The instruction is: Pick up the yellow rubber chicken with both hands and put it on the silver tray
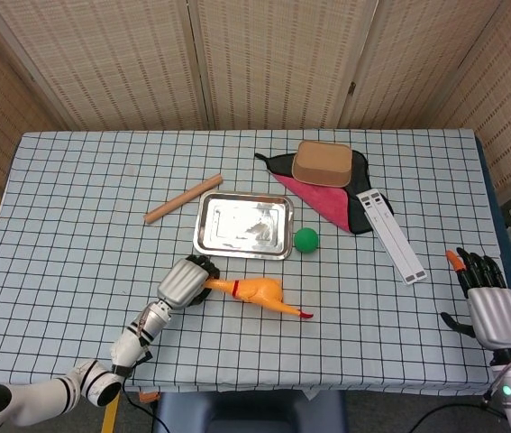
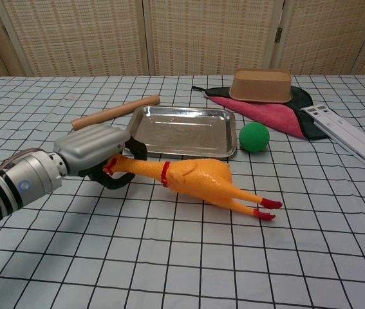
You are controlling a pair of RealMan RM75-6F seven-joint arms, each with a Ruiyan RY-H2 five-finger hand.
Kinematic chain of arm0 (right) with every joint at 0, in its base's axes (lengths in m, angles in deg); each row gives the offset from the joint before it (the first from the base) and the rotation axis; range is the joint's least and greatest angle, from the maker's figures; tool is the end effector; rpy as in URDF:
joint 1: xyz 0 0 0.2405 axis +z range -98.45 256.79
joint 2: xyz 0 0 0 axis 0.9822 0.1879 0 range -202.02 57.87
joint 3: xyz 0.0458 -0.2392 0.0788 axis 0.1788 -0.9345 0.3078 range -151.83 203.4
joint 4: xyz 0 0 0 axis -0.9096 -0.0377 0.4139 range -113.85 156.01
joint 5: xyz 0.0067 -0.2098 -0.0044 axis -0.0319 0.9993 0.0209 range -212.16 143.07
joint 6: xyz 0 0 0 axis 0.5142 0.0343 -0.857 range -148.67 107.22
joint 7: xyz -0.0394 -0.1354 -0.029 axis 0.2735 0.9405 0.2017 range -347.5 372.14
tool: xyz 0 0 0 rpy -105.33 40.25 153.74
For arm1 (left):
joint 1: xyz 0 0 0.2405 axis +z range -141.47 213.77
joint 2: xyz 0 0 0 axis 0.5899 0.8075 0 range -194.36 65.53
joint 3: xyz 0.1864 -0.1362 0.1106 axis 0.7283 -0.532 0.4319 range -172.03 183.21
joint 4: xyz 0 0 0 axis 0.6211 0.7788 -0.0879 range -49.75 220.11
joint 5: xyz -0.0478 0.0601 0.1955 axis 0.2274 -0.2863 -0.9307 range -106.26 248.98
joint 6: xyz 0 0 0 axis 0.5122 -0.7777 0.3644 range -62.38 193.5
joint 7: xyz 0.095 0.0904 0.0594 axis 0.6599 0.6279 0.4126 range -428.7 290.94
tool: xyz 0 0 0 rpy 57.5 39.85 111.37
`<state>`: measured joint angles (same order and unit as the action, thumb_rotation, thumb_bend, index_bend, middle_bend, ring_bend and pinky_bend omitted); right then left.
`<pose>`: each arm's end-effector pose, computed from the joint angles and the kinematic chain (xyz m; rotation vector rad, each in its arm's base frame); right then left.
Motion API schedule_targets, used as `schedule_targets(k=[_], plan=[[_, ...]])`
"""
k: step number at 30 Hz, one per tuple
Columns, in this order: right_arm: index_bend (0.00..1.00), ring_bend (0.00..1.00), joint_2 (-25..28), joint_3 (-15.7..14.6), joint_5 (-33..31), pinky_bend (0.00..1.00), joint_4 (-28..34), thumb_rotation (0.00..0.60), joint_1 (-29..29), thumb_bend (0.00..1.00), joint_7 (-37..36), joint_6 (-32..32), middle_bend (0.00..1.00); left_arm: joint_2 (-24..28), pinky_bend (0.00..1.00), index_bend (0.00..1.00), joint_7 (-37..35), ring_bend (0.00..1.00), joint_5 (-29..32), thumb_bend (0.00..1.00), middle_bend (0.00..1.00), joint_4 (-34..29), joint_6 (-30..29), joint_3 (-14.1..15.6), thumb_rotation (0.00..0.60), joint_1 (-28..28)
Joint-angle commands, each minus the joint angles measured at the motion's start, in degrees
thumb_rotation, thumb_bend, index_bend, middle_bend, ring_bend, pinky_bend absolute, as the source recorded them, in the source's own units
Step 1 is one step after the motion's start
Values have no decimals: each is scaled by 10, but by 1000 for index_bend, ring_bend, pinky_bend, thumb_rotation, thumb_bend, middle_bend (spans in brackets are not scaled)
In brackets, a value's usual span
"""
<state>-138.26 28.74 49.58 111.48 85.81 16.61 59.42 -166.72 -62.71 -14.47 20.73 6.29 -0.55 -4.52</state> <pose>-0.3177 -0.1910 0.1413 1.4455 -0.9050 0.8094 -0.1505 0.3265 -0.0738 -2.0073 -0.7677 -1.0760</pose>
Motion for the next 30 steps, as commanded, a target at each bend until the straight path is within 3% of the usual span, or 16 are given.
schedule_targets(k=[1,9,15,23,30], plan=[[0,0,-1,-1,3,0,1,600,-1,132,2,2,0,-3,498,756,-28,388,-21,701,547,4,-31,8,600,9],[0,0,0,1,30,0,36,600,26,132,-29,-22,0,31,551,770,-75,437,-31,716,589,-47,-55,17,600,20],[0,0,17,20,32,0,112,600,92,132,-9,-105,0,55,556,774,-92,450,-11,728,594,-98,-54,8,600,27],[0,0,-9,50,-36,0,181,600,188,132,33,-238,0,87,556,781,-107,450,18,731,598,-150,-43,-5,600,32],[0,0,-91,80,-136,0,171,600,260,133,93,-295,0,97,555,782,-104,450,23,728,601,-165,-49,-10,600,35]])
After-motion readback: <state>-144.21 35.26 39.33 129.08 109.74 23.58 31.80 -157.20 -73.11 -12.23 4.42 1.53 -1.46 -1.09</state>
